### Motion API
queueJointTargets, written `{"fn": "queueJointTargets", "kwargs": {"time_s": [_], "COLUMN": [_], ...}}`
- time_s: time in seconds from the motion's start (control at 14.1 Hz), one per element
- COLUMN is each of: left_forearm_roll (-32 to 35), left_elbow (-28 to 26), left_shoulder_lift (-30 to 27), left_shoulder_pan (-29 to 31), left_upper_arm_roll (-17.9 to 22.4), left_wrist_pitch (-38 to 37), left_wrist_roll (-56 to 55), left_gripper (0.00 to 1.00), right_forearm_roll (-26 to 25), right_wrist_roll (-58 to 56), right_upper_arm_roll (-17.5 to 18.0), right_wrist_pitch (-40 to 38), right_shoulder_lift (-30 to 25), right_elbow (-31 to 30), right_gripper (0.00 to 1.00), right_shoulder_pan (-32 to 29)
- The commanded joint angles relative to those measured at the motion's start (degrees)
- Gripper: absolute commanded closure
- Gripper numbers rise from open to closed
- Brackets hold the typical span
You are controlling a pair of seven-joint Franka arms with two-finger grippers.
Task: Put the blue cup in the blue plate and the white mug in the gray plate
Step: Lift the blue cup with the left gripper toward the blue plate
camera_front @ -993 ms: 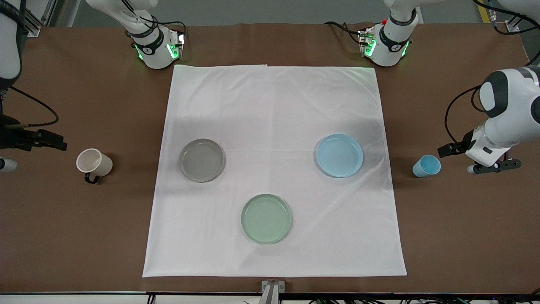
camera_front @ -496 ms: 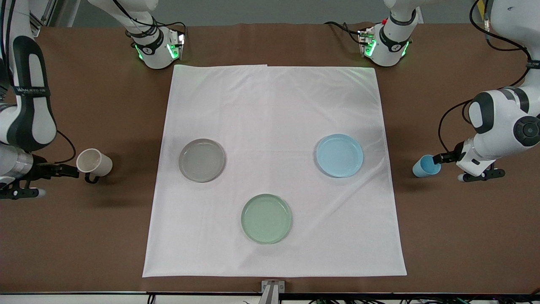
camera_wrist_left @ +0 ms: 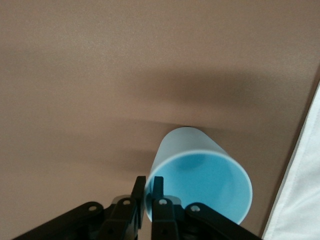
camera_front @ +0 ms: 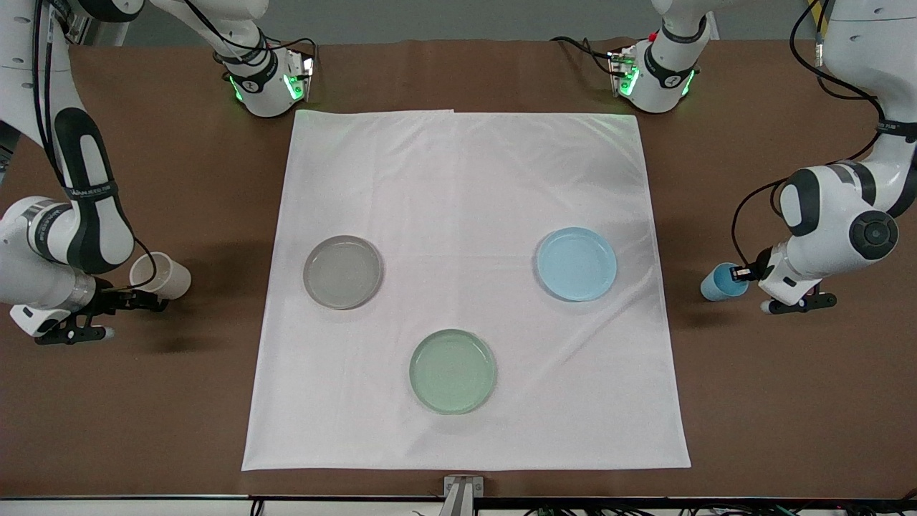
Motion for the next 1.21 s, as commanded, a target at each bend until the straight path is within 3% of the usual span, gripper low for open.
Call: {"fn": "queueJointTargets", "kwargs": {"time_s": [0.0, 0.14, 0.43, 0.85, 1.13], "left_forearm_roll": [-1.21, -2.25, -3.84, -3.84, -3.14], "left_elbow": [-0.43, -0.43, -0.17, -0.43, -1.84], "left_shoulder_lift": [-1.27, -3.29, -8.21, -6.82, -3.31], "left_shoulder_pan": [0.15, -0.02, -0.02, -0.99, -4.67], "left_upper_arm_roll": [-2.22, -4.16, -12.14, -25.59, -26.49], "left_wrist_pitch": [-0.13, -2.23, -9.27, -9.63, -4.1], "left_wrist_roll": [-0.09, -0.96, -11.21, -33.99, -41.47], "left_gripper": [1.0, 1.0, 1.0, 1.0, 1.0], "right_forearm_roll": [1.61, 1.61, 1.61, 1.61, 1.61], "right_wrist_roll": [-1.16, -1.16, -1.25, -1.16, -1.16], "right_upper_arm_roll": [0.44, 0.44, 0.44, 0.44, 0.44], "right_wrist_pitch": [0.28, 0.19, -0.25, -0.25, -0.25], "right_shoulder_lift": [-0.24, -0.24, -0.24, -0.24, -0.32], "right_elbow": [-0.87, -1.66, -2.54, -2.54, -2.54], "right_gripper": [0.03, 0.09, 0.31, 0.64, 0.83], "right_shoulder_pan": [-0.41, -0.5, -0.68, -0.59, -0.59]}}
